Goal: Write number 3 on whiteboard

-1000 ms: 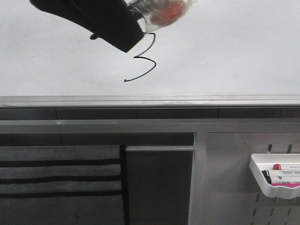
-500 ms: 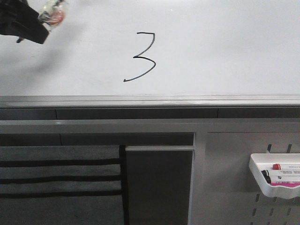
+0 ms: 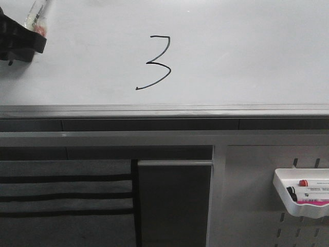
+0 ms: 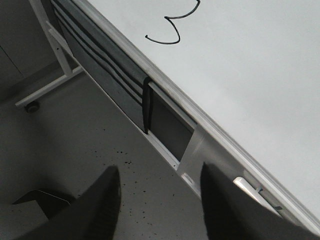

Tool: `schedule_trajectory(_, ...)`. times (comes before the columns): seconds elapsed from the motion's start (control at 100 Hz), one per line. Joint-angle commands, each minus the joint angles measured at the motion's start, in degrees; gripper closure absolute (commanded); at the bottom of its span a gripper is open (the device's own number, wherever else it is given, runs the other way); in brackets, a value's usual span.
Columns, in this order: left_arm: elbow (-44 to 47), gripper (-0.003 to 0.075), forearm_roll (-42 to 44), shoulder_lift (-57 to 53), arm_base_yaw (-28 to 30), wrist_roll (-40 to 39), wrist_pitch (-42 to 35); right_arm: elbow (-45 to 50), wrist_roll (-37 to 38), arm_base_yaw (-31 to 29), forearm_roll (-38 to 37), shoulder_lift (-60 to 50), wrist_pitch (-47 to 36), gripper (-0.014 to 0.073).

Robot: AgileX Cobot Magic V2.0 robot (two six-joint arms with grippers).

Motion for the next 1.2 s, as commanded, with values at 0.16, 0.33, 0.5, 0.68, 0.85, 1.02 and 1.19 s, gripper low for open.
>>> schedule_trajectory(0.16, -1.3, 0.0615, -2.5, -0.9, 0.1, -0.8, -2.3, -1.1, 0.1, -0.2, 2.6, -0.3, -2.7, 0.0267)
schedule_trajectory(0.33, -1.3, 0.0305, -2.5, -2.0, 0.1, -0.8, -0.8, -1.3, 0.1, -0.2, 2.6, -0.6, -2.7, 0.0267)
schedule_trajectory(0.5, -1.3, 0.0259, -2.0, -9.0, 1.2, -0.8, 6.2, -1.6, 10.0, -0.8, -2.8, -2.1, -3.4, 0.0267)
schedule_trajectory(0.68, -1.3, 0.0259, 1.5, -19.5, 4.7, -1.9, 22.5, -0.4, 34.4, -3.6, -15.2, -4.4, -3.6, 0.027)
schedule_trajectory(0.85, -1.3, 0.026, 23.8, -28.7, 9.6, -21.9, 35.1, 7.3, 38.2, -8.4, -15.2, -8.6, -10.5, 0.027)
schedule_trajectory(1.02, 0.5, 0.026, 40.4, -36.6, 14.2, -37.0, 41.7, 14.6, 38.3, -10.9, -14.0, -15.0, -17.9, 0.0271)
schedule_trajectory(1.19, 8.9, 0.0261, 37.5, -46.8, 15.6, -37.0, 30.2, 21.7, 38.1, -10.9, -14.0, -24.7, -26.8, 0.0337)
